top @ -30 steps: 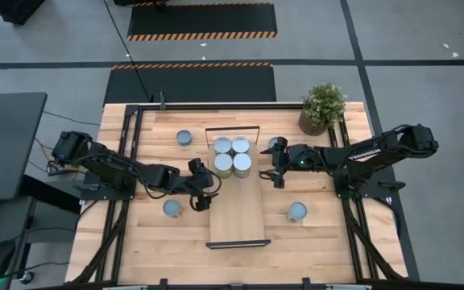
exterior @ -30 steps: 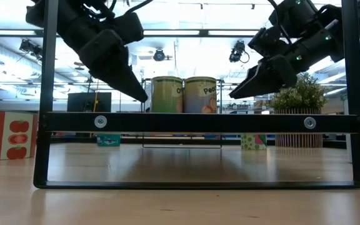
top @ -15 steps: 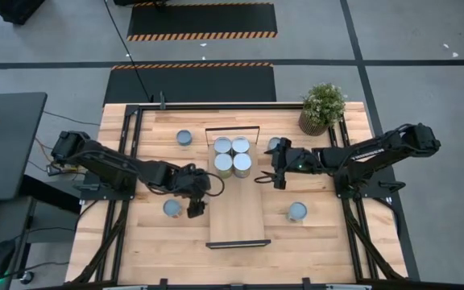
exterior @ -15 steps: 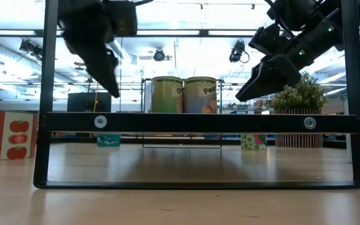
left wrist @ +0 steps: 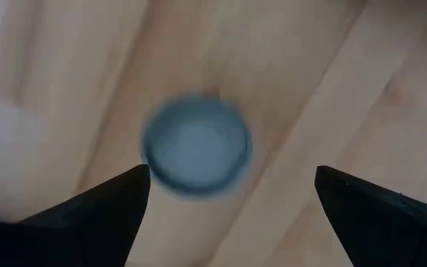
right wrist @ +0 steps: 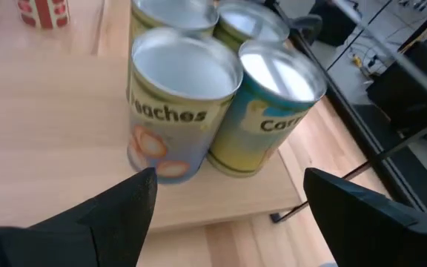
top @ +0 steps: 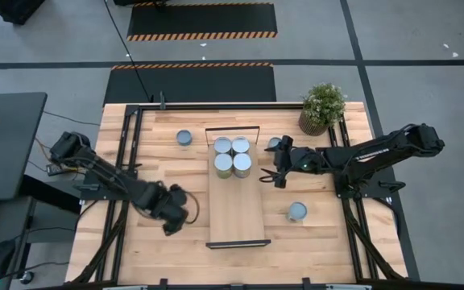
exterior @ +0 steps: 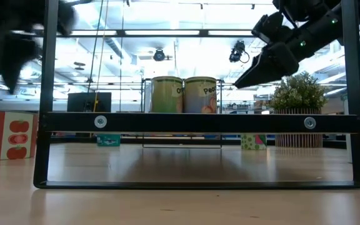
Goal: Pick and place cans onto a shelf
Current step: Put the canned diced tomatoes on the shelf
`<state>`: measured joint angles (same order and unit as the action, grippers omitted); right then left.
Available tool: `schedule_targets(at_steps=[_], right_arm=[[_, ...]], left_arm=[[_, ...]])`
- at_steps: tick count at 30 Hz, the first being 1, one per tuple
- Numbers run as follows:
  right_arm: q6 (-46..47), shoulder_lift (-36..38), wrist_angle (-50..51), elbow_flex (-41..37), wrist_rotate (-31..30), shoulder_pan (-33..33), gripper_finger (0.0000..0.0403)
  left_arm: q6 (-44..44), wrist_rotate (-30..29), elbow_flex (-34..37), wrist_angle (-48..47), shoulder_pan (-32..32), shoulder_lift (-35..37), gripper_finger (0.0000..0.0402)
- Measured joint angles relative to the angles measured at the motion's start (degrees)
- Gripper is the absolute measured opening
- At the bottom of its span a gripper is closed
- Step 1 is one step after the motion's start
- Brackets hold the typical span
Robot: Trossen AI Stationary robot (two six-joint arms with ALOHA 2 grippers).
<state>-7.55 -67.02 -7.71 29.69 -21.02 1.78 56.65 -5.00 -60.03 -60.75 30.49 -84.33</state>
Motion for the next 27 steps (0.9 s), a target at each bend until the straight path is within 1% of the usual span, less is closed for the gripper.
schedule_targets(at_steps=[4, 9, 12, 16, 20, 22, 27], right_arm=[[-0.6, 1.0, -1.2, 0.0, 0.0, 0.0, 0.0348], [-1.4, 1.2, -2.9, 0.0, 0.1, 0.0, 0.0348], [-1.6, 1.2, -4.0, 0.0, 1.5, 0.0, 0.0348], [-2.6, 1.2, -4.4, 0.0, 2.6, -0.1, 0.0348], [-2.7, 1.2, -4.3, 0.0, 3.1, -0.1, 0.0348], [-2.7, 1.2, -4.2, 0.0, 3.1, -0.1, 0.0348], [-2.5, 1.2, -4.2, 0.0, 3.1, -0.1, 0.0348]], left_arm=[[7.6, 2.0, 2.3, -0.4, 4.8, 0.0, 0.0389], [13.1, 1.0, 2.3, -1.5, 8.5, 0.0, 0.0389], [15.9, 0.3, 3.3, -2.0, 10.1, 0.0, 0.0389], [19.0, 0.1, 7.4, 1.1, 11.3, 0.0, 0.0389], [19.2, -0.5, 12.1, 7.3, 11.5, 0.0, 0.0389], [19.2, -2.3, 14.0, 9.1, 11.4, 0.0, 0.0389], [19.3, -10.0, 16.1, 12.5, 11.4, 0.0, 0.0389]])
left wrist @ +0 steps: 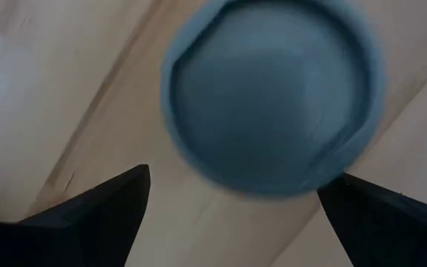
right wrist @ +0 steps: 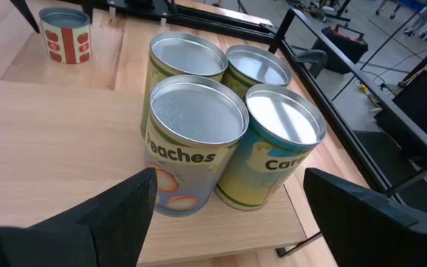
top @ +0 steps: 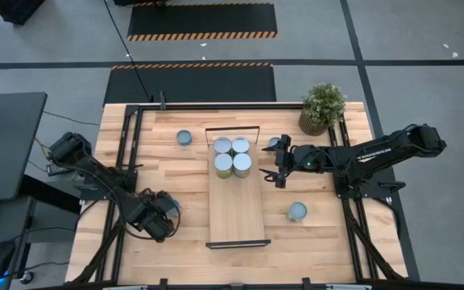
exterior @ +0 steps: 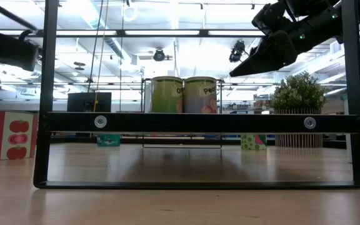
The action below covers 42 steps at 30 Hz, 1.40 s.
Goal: Pick and place cans onto a shelf
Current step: Put the canned diced tomatoes on the shelf
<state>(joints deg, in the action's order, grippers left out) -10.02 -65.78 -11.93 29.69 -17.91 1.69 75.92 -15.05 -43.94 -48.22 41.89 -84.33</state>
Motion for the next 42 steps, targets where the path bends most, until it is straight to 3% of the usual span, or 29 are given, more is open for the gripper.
schedule_targets(at_steps=[9, 25, 34, 42], right_arm=[[1.0, 0.0, -1.4, 0.0, 0.0, 0.0, 0.0348], [0.9, 0.0, -0.9, 0.0, 1.6, 0.0, 0.0348], [1.4, 0.0, -0.7, 0.0, 1.7, 0.0, 0.0348], [2.4, 0.0, -0.2, 0.0, 2.3, 0.0, 0.0348]], left_arm=[[0.2, -4.4, 0.2, 5.1, -0.7, 0.0, 0.0389], [0.2, -2.8, 0.2, 6.3, -4.6, 0.0, 0.0387], [0.9, -2.7, 0.2, 6.4, -4.8, 0.0, 0.0313], [-11.4, -2.1, -2.7, 5.4, -9.5, 0.0, 0.0290]])
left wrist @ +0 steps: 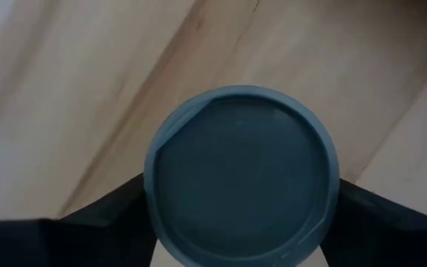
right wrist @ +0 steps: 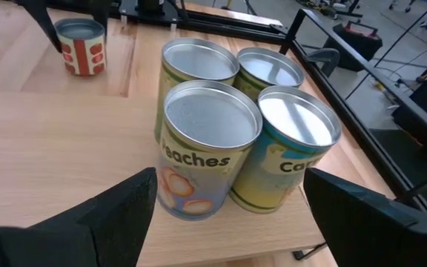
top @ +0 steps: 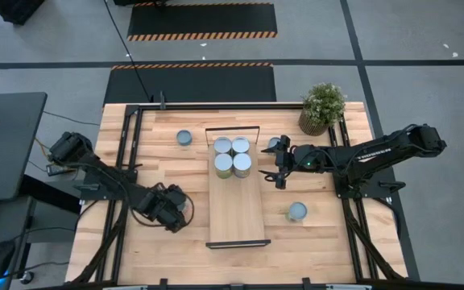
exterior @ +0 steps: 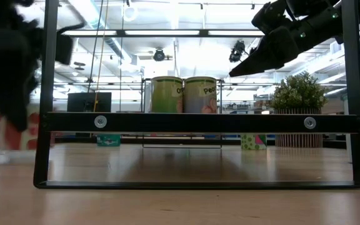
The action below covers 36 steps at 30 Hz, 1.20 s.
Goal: Pick and place cans onto a shelf
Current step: Put the canned diced tomatoes on the shelf
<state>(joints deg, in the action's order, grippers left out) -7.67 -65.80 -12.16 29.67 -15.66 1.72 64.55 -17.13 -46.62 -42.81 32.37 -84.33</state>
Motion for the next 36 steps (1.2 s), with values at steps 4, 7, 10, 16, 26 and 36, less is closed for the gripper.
schedule_targets(at_steps=[4, 7, 10, 16, 26, 36], right_arm=[[0.5, 0.0, 0.0, 0.0, 0.4, 0.1, 0.0348], [1.6, 0.0, 0.0, 0.0, 0.4, 0.3, 0.0348], [2.8, -0.3, -0.2, 0.0, 0.4, 0.9, 0.0348], [3.7, -1.7, -0.5, 0.0, 0.4, 2.5, 0.0348], [4.5, -1.9, -1.4, 0.0, -1.3, 3.4, 0.0348], [5.5, -1.9, -3.5, 0.2, -1.2, 3.5, 0.0348]], left_arm=[[-10.3, -0.2, -4.5, -1.3, -3.6, 0.0, 0.0291], [-16.5, 0.0, -7.4, -2.2, -6.7, 0.0, 0.0292], [-21.7, 0.4, -9.9, -1.7, -9.7, 0.0, 0.0292], [-30.0, 1.4, -12.8, 3.0, -14.5, 0.0, 0.0292], [-38.4, 3.1, -13.2, 13.1, -19.1, 0.0, 0.0293], [-42.8, 8.4, -13.2, 17.3, -20.3, -5.6, 0.0293]])
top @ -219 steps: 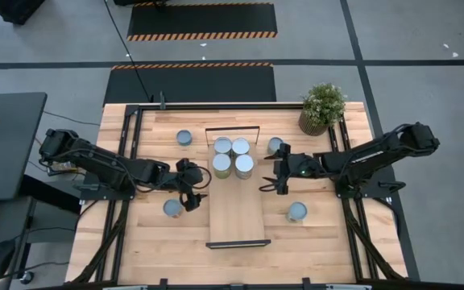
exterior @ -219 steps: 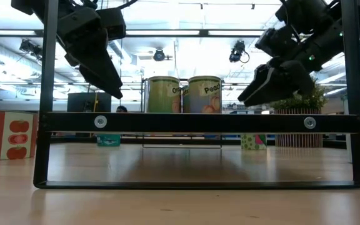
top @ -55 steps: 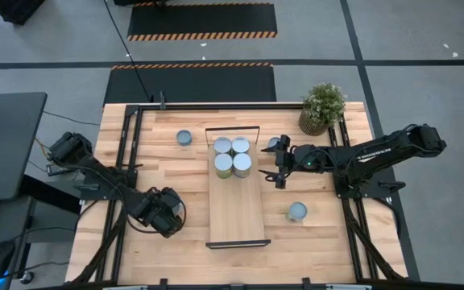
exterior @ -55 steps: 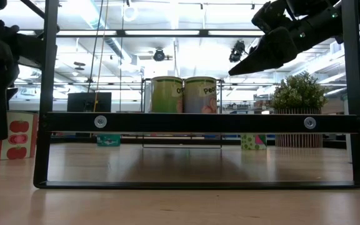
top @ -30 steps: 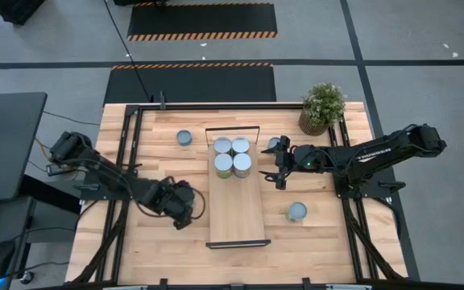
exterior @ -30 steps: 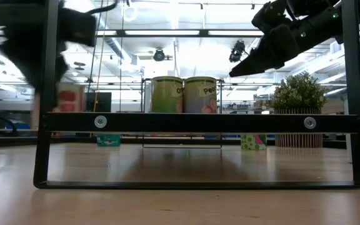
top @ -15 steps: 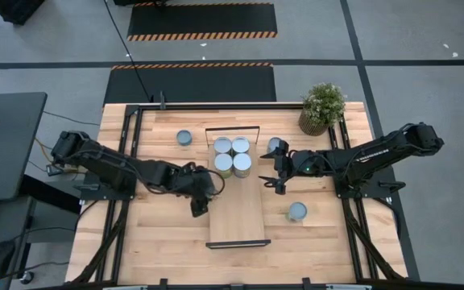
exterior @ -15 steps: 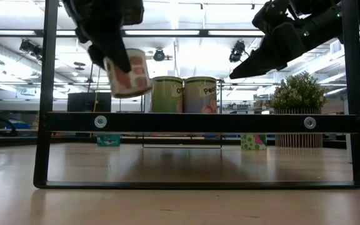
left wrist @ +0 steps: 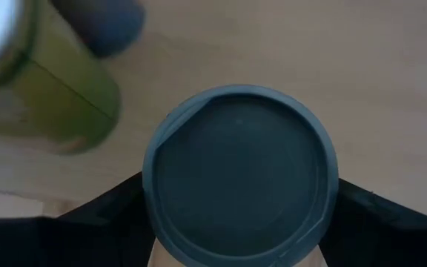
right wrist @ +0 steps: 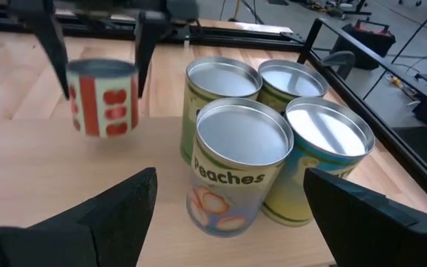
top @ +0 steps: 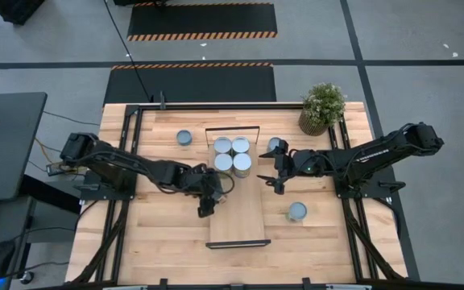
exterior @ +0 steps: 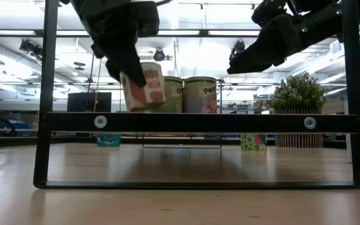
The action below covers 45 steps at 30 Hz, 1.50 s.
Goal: Pick and place cans onto a shelf
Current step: Put the canned diced tomatoes on the shelf
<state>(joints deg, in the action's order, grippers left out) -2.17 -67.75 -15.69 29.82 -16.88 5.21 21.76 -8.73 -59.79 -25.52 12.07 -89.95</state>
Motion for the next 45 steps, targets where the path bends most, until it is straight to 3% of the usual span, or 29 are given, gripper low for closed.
schedule_targets(at_steps=[18, 25, 30, 41, 45], right_arm=[[5.6, 0.0, -0.1, 0.0, -0.2, 2.1, 0.0348], [4.4, -0.3, -0.1, 0.1, -5.9, 4.5, 0.0348], [3.9, -0.3, -0.1, 0.1, -6.0, 4.8, 0.0348], [3.1, -0.3, -0.1, 0.1, -6.0, 4.8, 0.0348], [3.1, -0.3, -0.1, 0.1, -6.0, 4.8, 0.0348]], left_arm=[[-11.9, -0.4, 0.0, 1.9, -3.2, -2.0, 0.0293], [-14.5, -0.6, 0.0, 2.1, -3.2, -4.3, 0.0293], [-15.5, -0.7, -0.1, 2.9, -3.2, -4.5, 0.0294], [-15.2, -0.8, 0.0, 3.0, -2.5, -4.7, 0.0350], [-17.8, -5.2, 0.0, 1.6, -0.1, -4.7, 0.0348]])
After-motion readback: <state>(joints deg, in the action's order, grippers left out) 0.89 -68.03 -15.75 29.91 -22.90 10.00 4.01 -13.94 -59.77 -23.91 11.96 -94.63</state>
